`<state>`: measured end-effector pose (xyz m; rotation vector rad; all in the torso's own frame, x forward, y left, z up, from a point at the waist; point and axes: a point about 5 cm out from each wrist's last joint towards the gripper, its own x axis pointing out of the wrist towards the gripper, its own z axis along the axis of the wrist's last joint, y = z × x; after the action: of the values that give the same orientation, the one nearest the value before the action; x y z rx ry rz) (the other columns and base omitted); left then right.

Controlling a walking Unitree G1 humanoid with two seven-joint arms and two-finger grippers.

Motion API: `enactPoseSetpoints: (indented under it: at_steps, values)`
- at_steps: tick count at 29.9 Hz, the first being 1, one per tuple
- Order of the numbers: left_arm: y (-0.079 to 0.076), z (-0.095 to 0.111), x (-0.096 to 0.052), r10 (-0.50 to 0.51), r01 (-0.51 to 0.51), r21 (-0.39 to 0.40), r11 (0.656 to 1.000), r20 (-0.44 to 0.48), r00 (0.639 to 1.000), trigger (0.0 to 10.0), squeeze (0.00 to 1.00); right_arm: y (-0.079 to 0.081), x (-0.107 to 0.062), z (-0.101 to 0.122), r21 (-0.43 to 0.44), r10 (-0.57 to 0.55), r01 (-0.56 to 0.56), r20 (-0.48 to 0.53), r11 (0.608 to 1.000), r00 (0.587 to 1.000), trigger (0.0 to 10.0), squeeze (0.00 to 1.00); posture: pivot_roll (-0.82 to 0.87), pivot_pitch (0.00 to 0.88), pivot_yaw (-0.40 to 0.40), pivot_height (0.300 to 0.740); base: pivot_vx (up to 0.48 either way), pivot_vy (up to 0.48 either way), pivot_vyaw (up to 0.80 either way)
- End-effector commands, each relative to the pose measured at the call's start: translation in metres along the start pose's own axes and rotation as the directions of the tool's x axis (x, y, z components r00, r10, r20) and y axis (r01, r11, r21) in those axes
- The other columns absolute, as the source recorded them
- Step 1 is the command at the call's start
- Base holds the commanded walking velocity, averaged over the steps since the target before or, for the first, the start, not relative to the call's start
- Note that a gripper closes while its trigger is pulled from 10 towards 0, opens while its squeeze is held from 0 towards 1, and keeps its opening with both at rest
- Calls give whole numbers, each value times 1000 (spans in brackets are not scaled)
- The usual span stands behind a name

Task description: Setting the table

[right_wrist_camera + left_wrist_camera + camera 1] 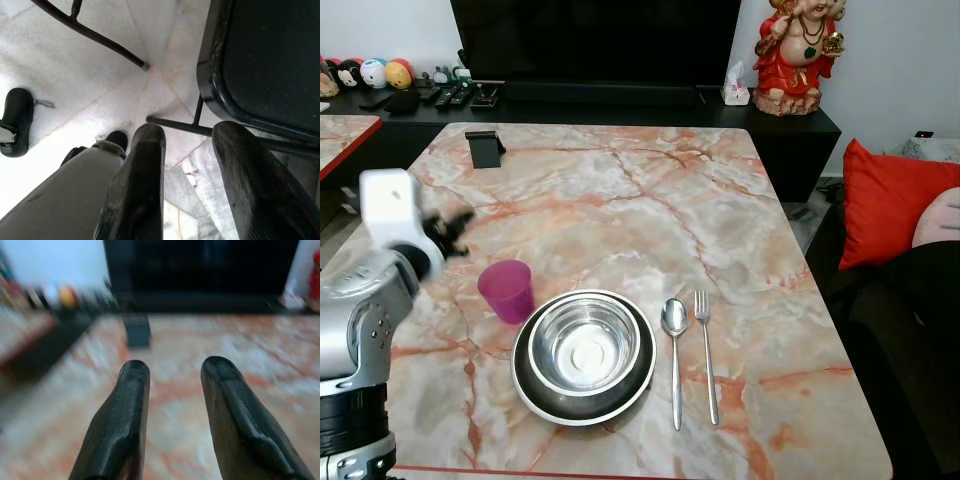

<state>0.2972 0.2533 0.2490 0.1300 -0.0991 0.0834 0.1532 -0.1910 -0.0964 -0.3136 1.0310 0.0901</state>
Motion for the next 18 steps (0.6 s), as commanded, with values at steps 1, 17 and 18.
enactPoseSetpoints:
  at_steps: [1, 17, 18]
  values:
    - [-9, -6, -7, 2, -9, 111, 994, 58, 998, 10000, 0, -1, 0, 3, 14, -8, 8, 13, 1000, 1000, 10000, 0, 35, 0, -4, 740, 0, 0, 0]
    - [-54, -38, -31, 47, -71, 103, 992, 211, 976, 10000, 0, -8, -1, -3, 70, -29, 29, 5, 997, 1000, 10000, 0, 32, 0, -8, 740, 0, 0, 0]
    - [-54, -38, -31, 47, -71, 103, 992, 211, 976, 10000, 0, -8, -1, -3, 70, -29, 29, 5, 997, 1000, 10000, 0, 32, 0, -8, 740, 0, 0, 0]
